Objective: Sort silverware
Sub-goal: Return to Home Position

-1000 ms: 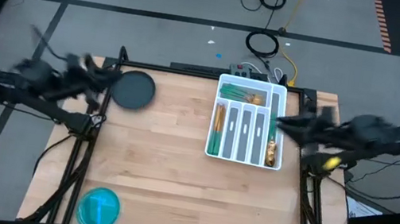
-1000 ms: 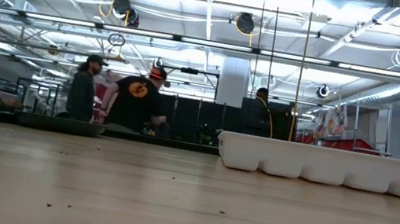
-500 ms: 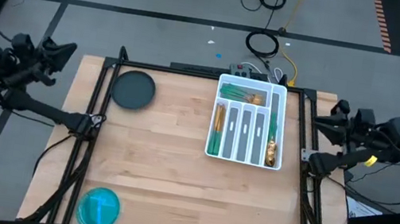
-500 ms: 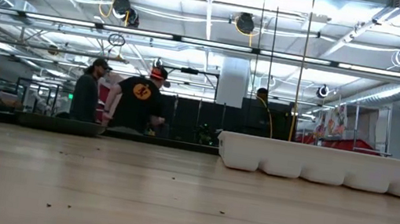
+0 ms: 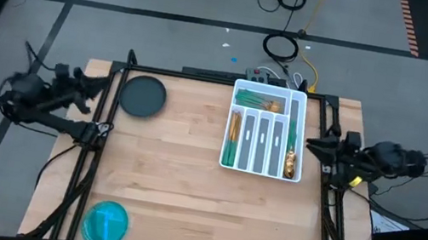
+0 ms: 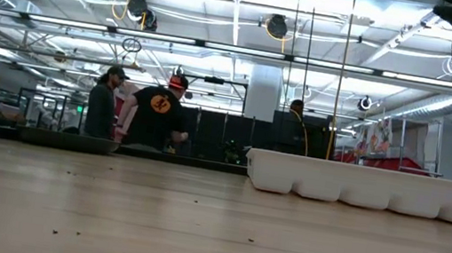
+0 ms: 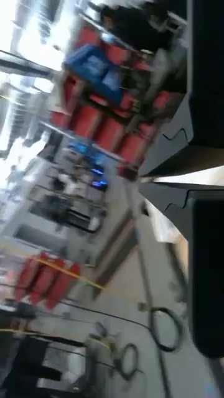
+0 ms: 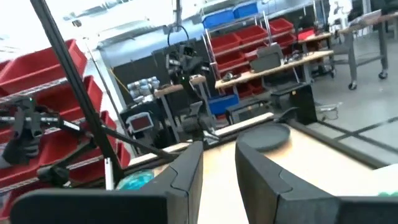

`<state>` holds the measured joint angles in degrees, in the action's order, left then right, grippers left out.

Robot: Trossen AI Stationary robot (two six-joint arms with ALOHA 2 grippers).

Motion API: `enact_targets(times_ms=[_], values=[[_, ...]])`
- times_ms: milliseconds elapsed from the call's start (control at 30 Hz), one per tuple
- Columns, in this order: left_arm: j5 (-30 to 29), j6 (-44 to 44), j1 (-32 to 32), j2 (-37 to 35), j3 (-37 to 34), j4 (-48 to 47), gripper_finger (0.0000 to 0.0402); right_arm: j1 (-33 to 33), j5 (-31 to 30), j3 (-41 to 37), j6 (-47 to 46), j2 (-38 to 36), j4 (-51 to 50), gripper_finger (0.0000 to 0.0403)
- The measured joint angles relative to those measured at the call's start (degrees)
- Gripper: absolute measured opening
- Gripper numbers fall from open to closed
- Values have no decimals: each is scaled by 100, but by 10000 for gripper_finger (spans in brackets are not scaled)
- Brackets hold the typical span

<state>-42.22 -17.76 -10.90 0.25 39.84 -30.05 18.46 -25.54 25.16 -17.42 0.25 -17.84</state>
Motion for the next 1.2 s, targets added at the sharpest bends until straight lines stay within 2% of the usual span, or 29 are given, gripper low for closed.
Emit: enact_targets(times_ms=[200, 367, 467, 667, 933, 1200], values=[[89, -427, 0, -7, -877, 107, 32, 2, 17, -1024, -82, -9, 1258, 86], [276, -591, 0, -13, -1419, 540, 32, 3, 182, -2022, 119, -11, 2725, 86], [486, -554, 1, -13, -1660, 1170, 32, 4, 385, -2452, 168, -11, 3340, 86], [1402, -439, 0, -17, -2060, 1474, 32, 2, 737, -2434, 763, 11, 3060, 86], [1668, -349, 0, -22, -2712, 1489, 32, 2, 771, -2436, 877, 13, 2703, 86], [1758, -334, 0, -24, -3593, 2646, 32, 2, 760, -2436, 727, 11, 2574, 86]])
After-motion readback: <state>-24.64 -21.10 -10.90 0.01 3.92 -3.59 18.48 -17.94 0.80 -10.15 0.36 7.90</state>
